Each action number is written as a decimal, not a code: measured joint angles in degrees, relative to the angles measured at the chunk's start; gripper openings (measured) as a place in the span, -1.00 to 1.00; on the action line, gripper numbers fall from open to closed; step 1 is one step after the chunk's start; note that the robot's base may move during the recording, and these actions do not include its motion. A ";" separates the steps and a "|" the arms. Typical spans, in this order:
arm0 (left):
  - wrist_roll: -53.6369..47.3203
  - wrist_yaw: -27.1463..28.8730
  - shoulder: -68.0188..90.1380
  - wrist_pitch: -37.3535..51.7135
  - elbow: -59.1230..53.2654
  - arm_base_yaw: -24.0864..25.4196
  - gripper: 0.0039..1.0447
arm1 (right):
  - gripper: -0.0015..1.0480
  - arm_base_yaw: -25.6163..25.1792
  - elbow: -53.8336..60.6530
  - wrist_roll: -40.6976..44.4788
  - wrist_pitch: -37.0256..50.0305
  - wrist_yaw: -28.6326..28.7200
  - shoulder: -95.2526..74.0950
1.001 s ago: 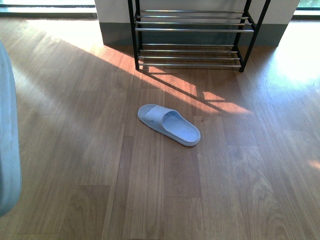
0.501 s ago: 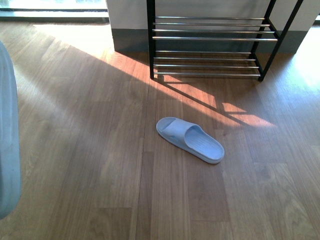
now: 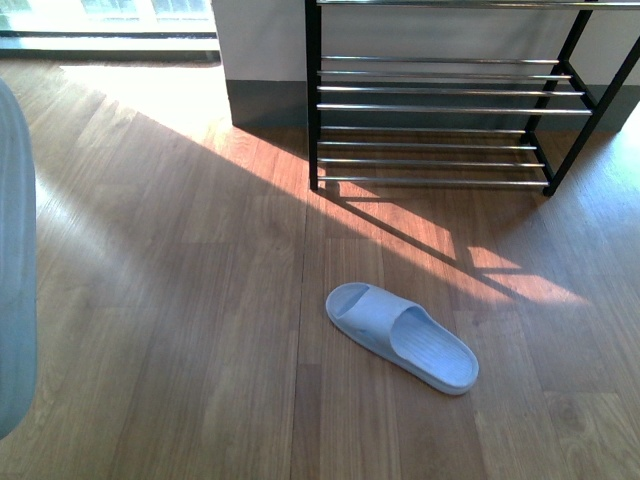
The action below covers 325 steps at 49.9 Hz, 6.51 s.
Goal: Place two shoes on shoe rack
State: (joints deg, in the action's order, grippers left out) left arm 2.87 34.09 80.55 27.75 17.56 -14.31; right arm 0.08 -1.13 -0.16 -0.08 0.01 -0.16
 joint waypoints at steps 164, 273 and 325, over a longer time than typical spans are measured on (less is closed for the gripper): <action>0.00 0.02 0.02 0.00 -0.02 -0.04 -0.97 | -0.97 -3.02 -16.57 -2.32 35.21 11.39 -79.45; 0.00 0.00 0.09 -0.02 -0.04 -0.04 -0.97 | -0.97 -10.21 -9.53 -3.76 17.81 18.75 -45.92; 0.04 0.02 0.04 -0.02 -0.02 -0.04 -0.97 | -0.97 -10.23 -9.57 -4.76 17.68 18.93 -45.86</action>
State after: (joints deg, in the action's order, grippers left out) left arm 2.92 34.11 80.60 27.73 17.54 -14.35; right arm -10.15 -10.70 -4.93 17.61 18.94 -46.02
